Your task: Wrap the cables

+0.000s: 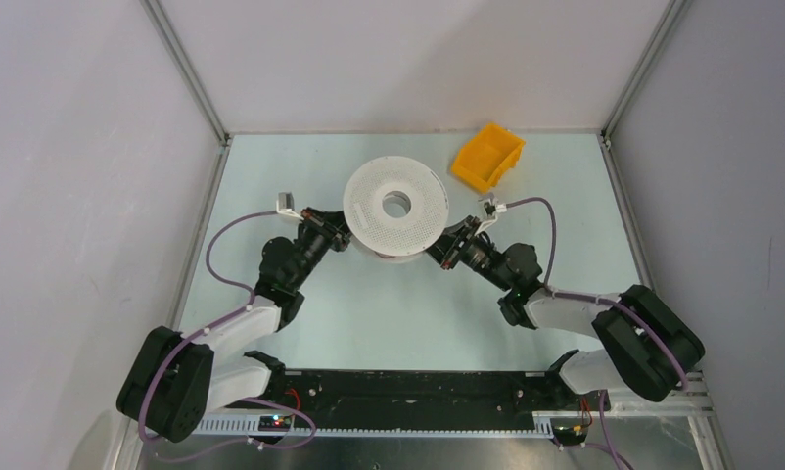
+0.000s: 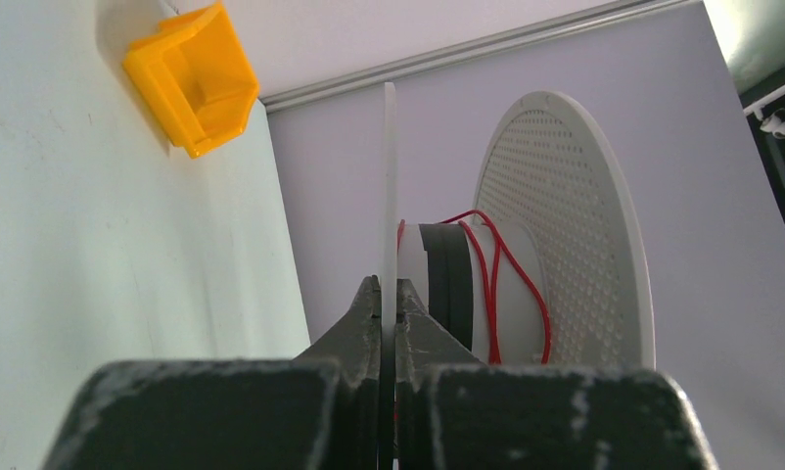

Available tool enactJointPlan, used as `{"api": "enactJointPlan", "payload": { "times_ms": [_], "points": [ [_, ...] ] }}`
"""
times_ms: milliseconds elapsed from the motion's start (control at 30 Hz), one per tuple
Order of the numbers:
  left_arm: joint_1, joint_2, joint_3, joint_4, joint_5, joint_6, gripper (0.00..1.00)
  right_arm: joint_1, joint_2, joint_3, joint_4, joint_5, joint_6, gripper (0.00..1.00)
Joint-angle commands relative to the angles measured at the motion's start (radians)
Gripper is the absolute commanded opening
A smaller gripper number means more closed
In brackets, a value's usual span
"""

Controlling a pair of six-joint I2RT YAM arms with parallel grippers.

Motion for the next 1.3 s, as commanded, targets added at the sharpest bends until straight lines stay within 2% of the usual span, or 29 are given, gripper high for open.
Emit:
{"api": "enactJointPlan", "payload": {
  "times_ms": [0,133,367,600,667,867,1100,1267],
  "points": [
    [-0.021,-0.016,-0.008,0.146,-0.018,-0.044,0.0,0.012,0.039,0.046,0.115,0.188,0.084,0.0],
    [-0.028,0.0,-0.013,0.177,-0.031,-0.068,0.0,0.015,0.067,0.047,0.167,0.283,0.127,0.0],
    [-0.032,0.03,-0.017,0.22,-0.039,-0.095,0.0,0.048,0.049,0.042,0.161,0.391,0.093,0.0],
    [-0.032,0.049,-0.018,0.251,-0.037,-0.106,0.0,0.045,0.052,0.048,0.078,0.362,0.096,0.0],
    [-0.032,0.046,-0.016,0.253,-0.043,-0.107,0.0,0.049,0.037,0.044,0.049,0.362,0.093,0.03],
    [-0.032,0.041,-0.015,0.253,-0.058,-0.099,0.0,0.052,-0.062,0.032,-0.11,0.375,0.051,0.27],
    [-0.032,0.051,-0.007,0.254,-0.059,-0.097,0.0,0.043,-0.171,0.015,-0.224,0.374,0.007,0.31],
    [-0.032,0.054,-0.002,0.252,-0.063,-0.091,0.0,0.023,-0.215,-0.013,-0.236,0.357,0.018,0.33]
  ]
}}
